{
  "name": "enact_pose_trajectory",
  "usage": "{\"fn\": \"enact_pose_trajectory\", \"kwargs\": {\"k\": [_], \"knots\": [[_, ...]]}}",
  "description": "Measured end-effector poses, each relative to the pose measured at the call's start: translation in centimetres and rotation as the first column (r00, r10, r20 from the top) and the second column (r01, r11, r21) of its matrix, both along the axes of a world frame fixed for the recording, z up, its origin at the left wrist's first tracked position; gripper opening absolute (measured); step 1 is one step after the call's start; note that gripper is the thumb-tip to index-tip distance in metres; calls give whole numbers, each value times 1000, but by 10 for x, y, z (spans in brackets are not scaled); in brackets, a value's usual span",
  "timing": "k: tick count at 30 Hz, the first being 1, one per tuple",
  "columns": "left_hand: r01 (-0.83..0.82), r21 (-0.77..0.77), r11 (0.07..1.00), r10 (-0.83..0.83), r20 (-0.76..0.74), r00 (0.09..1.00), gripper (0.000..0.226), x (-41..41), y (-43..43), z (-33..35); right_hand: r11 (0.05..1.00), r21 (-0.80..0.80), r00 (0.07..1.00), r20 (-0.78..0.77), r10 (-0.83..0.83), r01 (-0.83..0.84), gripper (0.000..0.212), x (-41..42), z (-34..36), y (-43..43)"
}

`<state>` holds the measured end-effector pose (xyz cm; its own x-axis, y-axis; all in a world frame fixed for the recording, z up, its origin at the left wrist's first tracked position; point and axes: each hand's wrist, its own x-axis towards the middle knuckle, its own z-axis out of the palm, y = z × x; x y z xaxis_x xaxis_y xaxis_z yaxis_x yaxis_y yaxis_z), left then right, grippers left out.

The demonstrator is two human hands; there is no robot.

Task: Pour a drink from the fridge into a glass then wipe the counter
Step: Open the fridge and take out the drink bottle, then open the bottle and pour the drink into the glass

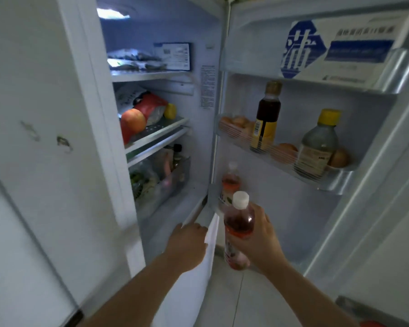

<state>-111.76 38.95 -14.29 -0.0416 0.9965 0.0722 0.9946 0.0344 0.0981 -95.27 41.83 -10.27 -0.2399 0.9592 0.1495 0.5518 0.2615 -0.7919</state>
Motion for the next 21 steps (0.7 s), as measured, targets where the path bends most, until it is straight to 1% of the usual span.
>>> {"fn": "enact_pose_trajectory", "kwargs": {"k": [1,4,6,8,10,13,15,17,18,20,21], "knots": [[-43,-7,999,43,41,998,38,4,-15,3,999,11,999,11,38,-38,67,3,-2,-8],[-145,65,987,134,147,980,39,12,-65,20,980,47,979,72,188,-192,54,10,-12,-35],[-192,94,977,171,196,966,39,15,-102,37,942,42,938,113,327,-333,48,8,-13,-57],[-239,135,962,209,201,957,42,14,-141,55,885,29,877,150,456,-465,41,-2,-14,-81],[-307,174,936,271,202,941,45,11,-181,74,815,24,810,136,571,-579,37,-16,-16,-106],[-411,228,883,363,223,905,47,2,-239,96,702,-4,696,121,707,-712,51,-47,-21,-144],[-457,231,859,416,208,885,45,-3,-279,109,625,14,621,132,773,-780,54,-72,-19,-174],[-488,201,849,465,152,872,40,-9,-321,118,536,38,536,129,835,-844,55,-97,-16,-209],[-506,195,840,492,120,862,38,-14,-337,120,495,59,499,137,856,-867,52,-107,-13,-224],[-619,206,758,618,77,782,33,-30,-403,122,359,76,367,166,915,-930,41,-145,-10,-281],[-631,204,748,635,55,770,31,-34,-414,122,336,57,341,152,928,-940,40,-152,-12,-290]]}}
